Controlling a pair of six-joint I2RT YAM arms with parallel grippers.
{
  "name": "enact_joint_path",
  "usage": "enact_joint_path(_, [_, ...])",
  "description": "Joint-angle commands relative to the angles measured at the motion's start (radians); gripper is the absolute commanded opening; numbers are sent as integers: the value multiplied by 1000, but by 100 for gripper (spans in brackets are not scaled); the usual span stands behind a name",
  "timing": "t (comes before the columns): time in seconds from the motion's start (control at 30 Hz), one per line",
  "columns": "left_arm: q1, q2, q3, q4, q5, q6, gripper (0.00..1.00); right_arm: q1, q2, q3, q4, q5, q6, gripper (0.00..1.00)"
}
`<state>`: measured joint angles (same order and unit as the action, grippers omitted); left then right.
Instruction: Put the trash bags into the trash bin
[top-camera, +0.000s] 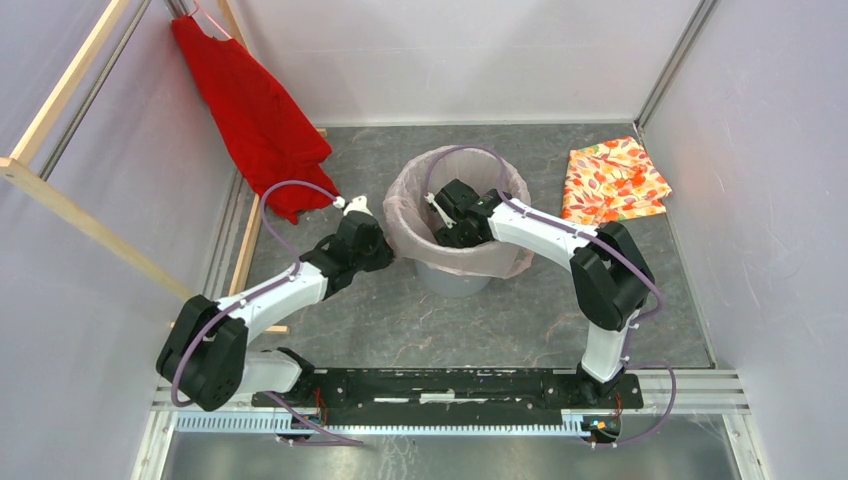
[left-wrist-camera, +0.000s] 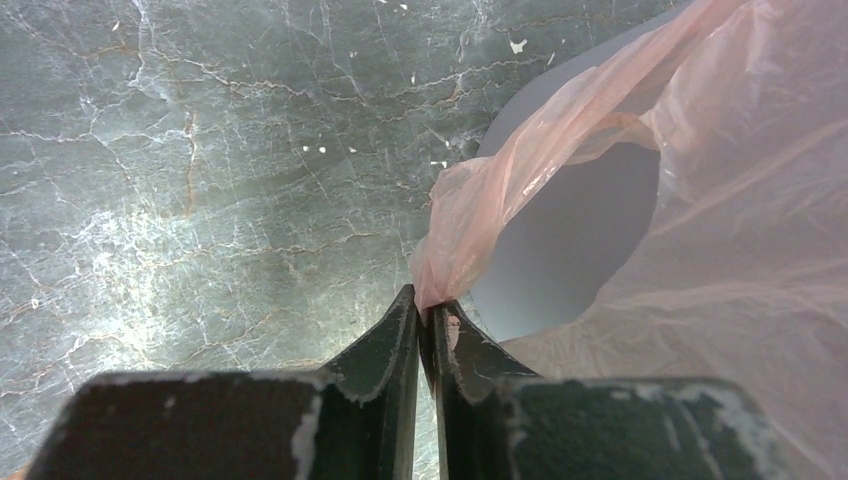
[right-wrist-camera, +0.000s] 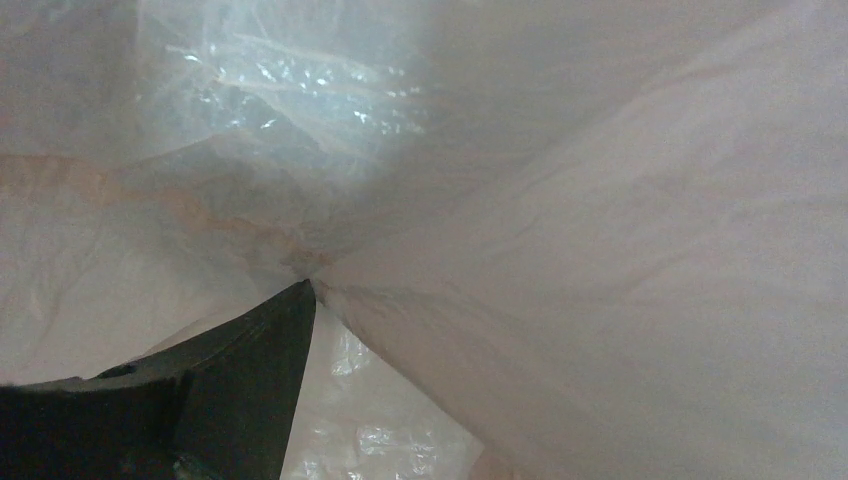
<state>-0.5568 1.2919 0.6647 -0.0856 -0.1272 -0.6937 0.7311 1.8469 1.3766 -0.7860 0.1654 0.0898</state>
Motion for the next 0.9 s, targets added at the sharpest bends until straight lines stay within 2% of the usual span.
enact_joint_path(0.0, [-4,-33,31,-24,-3,-7,17,-10,24,-17,-27,-12,-8,83])
enact_joint_path(0.63, [-2,-111,32,-67,-50,-22,36,-7,-22,-16,-18,7,-5,82])
enact_joint_path(0.87, [0,-101,54,-74,-84,-31,36,-3,-30,-12,-20,21,-19,82])
